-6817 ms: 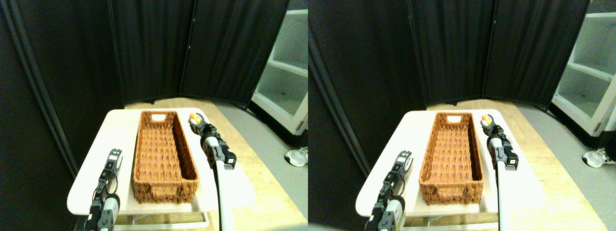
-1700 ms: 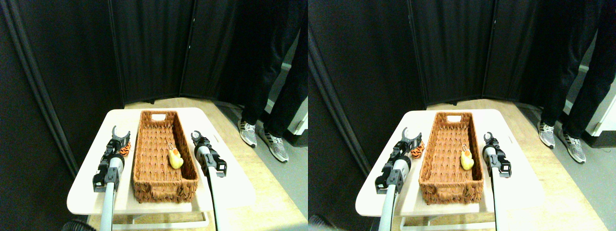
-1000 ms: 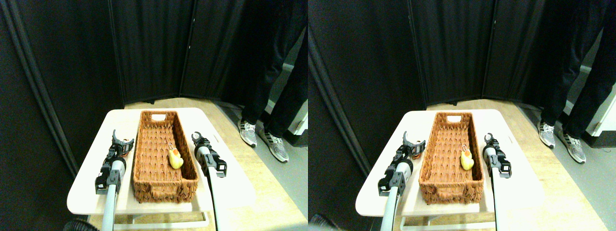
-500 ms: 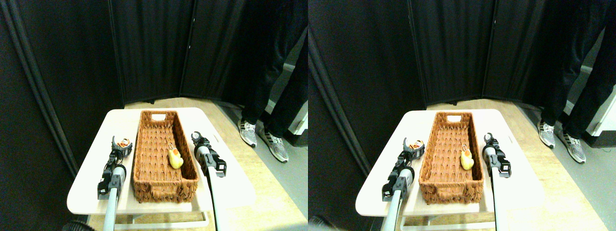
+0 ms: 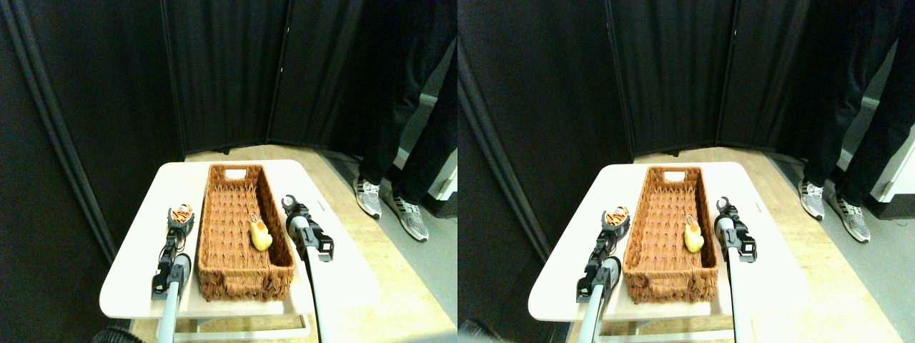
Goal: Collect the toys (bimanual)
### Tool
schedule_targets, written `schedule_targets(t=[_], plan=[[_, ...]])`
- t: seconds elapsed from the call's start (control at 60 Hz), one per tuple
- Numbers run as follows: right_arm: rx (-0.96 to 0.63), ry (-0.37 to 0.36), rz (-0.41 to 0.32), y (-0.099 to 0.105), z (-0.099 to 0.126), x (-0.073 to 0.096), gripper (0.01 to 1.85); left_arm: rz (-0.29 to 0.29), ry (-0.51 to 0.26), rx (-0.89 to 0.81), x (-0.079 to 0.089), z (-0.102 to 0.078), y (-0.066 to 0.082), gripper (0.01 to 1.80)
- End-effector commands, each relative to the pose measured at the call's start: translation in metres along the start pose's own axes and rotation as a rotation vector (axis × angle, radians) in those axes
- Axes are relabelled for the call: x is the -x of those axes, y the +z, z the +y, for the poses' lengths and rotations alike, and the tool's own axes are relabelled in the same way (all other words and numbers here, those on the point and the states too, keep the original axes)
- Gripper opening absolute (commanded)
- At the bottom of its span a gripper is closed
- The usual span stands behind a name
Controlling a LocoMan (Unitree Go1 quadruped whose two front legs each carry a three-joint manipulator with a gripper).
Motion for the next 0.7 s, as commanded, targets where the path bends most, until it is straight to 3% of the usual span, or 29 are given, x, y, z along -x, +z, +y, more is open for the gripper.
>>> schedule_targets(t=[0.017, 0.117, 0.233, 0.417, 0.6, 0.7], plan=[[0.003, 0.039, -0.018, 0.004, 0.010, 0.003, 0.01, -0.021, 0.023, 0.004, -0.005, 0.006, -0.004, 0.55], [0.004, 0.043, -0.014, 0.005, 0.010, 0.003, 0.01, -0.034, 0.020, 0.012, -0.006, 0.006, -0.005, 0.45], [0.000, 0.038, -0.019, 0.005, 0.009, 0.003, 0.01, -0.052, 0.018, -0.015, -0.005, 0.002, -0.006, 0.02], [-0.008, 0.043, -0.023, 0.006, 0.006, 0.003, 0.01, -0.056, -0.003, -0.052, -0.002, -0.008, -0.008, 0.01], [-0.017, 0.045, -0.031, 0.010, 0.004, 0.003, 0.01, -0.017, -0.021, -0.062, 0.001, -0.019, -0.001, 0.01], [-0.024, 0.039, -0.037, 0.011, 0.003, 0.003, 0.01, 0.039, -0.040, -0.097, 0.004, -0.032, 0.003, 0.01]])
